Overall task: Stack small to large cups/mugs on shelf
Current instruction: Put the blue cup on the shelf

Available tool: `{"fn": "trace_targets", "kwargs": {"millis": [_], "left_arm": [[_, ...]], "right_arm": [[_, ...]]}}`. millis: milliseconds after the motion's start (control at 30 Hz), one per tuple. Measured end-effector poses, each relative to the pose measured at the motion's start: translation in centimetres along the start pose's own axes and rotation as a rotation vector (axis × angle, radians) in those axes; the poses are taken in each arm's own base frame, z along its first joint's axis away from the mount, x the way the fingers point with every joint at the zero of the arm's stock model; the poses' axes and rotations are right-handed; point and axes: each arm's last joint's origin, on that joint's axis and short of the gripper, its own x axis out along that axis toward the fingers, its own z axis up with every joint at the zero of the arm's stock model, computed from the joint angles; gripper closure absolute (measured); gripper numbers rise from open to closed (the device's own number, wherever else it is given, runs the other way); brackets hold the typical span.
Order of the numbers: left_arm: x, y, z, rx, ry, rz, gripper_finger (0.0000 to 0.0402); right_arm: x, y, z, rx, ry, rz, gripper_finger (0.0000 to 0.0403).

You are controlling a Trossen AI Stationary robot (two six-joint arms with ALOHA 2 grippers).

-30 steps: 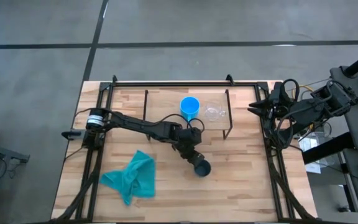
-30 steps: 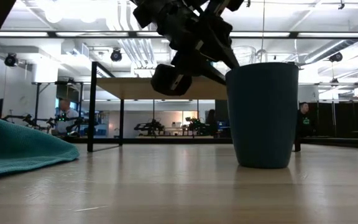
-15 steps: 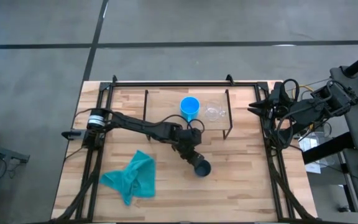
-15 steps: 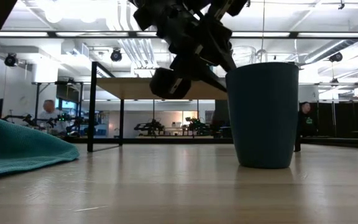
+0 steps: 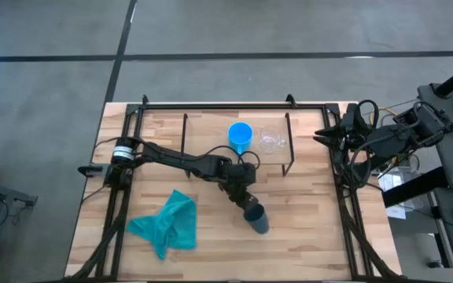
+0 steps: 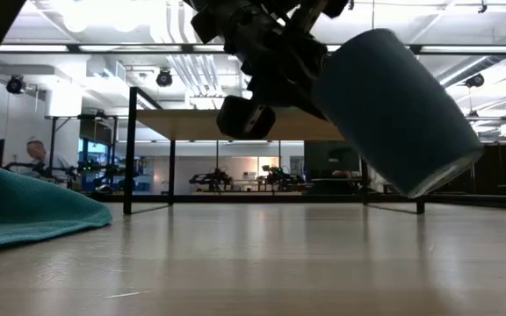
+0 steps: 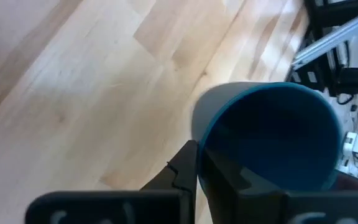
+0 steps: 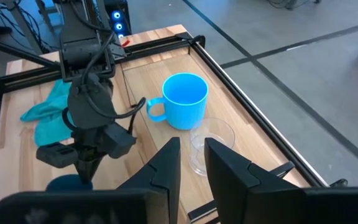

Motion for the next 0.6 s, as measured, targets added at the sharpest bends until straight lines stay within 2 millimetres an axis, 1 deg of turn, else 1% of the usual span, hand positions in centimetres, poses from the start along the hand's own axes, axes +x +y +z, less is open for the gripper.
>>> {"fn": "trace_targets", "kwargs": {"millis": [167,233,300,400,600], "left_arm": [[-0.4,-0.4,0.0,0.003,0.019,-0.023,0.0400],[-1.3,-1.0,-0.1,0.012,0.013,-0.044,0.0401],[-2.8,-1.6,-0.3,0.017,0.011,-0.052,0.0401],[-5.7,-2.2,-0.9,0.025,0.010,-0.033,0.0401],[-13.0,-3.0,-2.8,0.001,-0.069,0.074,0.0401]], "right_arm": [[0.0,0.0,0.0,-0.011,0.000,0.000,0.0330],[0.0,0.0,0.0,-0.013,0.000,0.000,0.0331],[0.0,0.0,0.0,-0.015,0.001,0.000,0.0333],[0.0,0.0,0.0,-0.019,0.001,0.000,0.0335],[0.0,0.0,0.0,-0.026,0.002,-0.001,0.0330]]}}
